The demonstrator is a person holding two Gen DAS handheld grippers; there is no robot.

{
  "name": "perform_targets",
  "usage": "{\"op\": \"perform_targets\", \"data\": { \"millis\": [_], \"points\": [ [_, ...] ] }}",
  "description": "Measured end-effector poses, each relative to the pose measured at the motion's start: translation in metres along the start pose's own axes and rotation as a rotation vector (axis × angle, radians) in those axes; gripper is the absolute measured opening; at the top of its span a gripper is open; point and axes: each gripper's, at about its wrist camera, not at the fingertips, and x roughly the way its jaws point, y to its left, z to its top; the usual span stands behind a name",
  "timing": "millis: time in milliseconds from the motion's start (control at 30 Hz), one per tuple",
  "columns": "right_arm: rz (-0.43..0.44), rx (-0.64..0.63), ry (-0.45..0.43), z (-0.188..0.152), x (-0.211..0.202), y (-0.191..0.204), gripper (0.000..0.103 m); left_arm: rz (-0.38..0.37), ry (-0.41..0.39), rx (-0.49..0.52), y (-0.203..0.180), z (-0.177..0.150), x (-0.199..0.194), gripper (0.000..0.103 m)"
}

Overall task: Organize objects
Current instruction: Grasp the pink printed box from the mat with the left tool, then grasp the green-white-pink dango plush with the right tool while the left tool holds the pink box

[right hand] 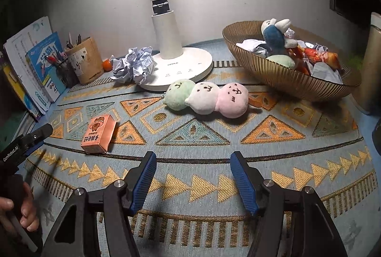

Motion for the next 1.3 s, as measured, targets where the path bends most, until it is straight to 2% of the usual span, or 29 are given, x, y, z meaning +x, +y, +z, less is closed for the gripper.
{"op": "perform_targets", "data": {
  "millis": [267,300,367,400,500,533,600,667,767,867,933,1033,1100,1133,1167,1300],
  "points": [
    [-0.015,-0.016,0.016,0.000,0.004,0.002,0.066,0.002,0.007,0.035,-0.007,-0.004,0.001,0.093],
    [0.004,-0.005,0.028,0.001,0.005,0.000,0.066,0.001,0.009,0.050,-0.010,-0.004,0.000,0.093],
    [0.143,0.009,0.089,0.008,0.013,-0.007,0.067,-0.026,0.028,0.100,-0.022,-0.007,0.000,0.093],
    [0.183,-0.011,0.111,0.013,0.016,-0.007,0.067,-0.054,0.050,0.128,-0.030,-0.010,0.001,0.093],
    [0.069,-0.162,0.070,0.039,0.017,0.001,0.067,-0.105,0.111,0.206,-0.061,-0.019,0.005,0.093],
    [0.055,-0.209,0.053,0.047,0.018,0.005,0.069,-0.109,0.127,0.226,-0.071,-0.022,0.009,0.093],
    [0.029,-0.270,0.050,0.061,0.026,0.012,0.079,-0.100,0.154,0.258,-0.089,-0.025,0.017,0.093],
    [-0.019,-0.330,0.031,0.071,0.036,0.019,0.082,-0.078,0.175,0.308,-0.107,-0.028,0.027,0.093],
    [-0.059,-0.360,0.043,0.084,0.055,0.022,0.082,-0.032,0.203,0.357,-0.125,-0.031,0.042,0.093],
    [-0.063,-0.344,0.100,0.092,0.076,0.019,0.082,-0.007,0.218,0.377,-0.134,-0.032,0.054,0.092],
    [-0.095,-0.343,0.138,0.094,0.084,0.019,0.083,0.006,0.212,0.385,-0.135,-0.030,0.057,0.087],
    [-0.070,-0.335,0.192,0.097,0.088,0.025,0.084,-0.011,0.203,0.361,-0.131,-0.023,0.060,0.076],
    [-0.063,-0.298,0.255,0.097,0.095,0.025,0.084,-0.010,0.194,0.357,-0.126,-0.020,0.061,0.058],
    [-0.076,-0.288,0.269,0.098,0.096,0.025,0.084,-0.018,0.192,0.352,-0.123,-0.017,0.061,0.056],
    [-0.079,-0.272,0.288,0.098,0.094,0.026,0.084,-0.023,0.190,0.338,-0.119,-0.015,0.060,0.046],
    [0.038,-0.121,0.386,0.102,0.079,0.027,0.088,-0.068,0.184,0.296,-0.101,-0.009,0.059,0.042]
  ]
}}
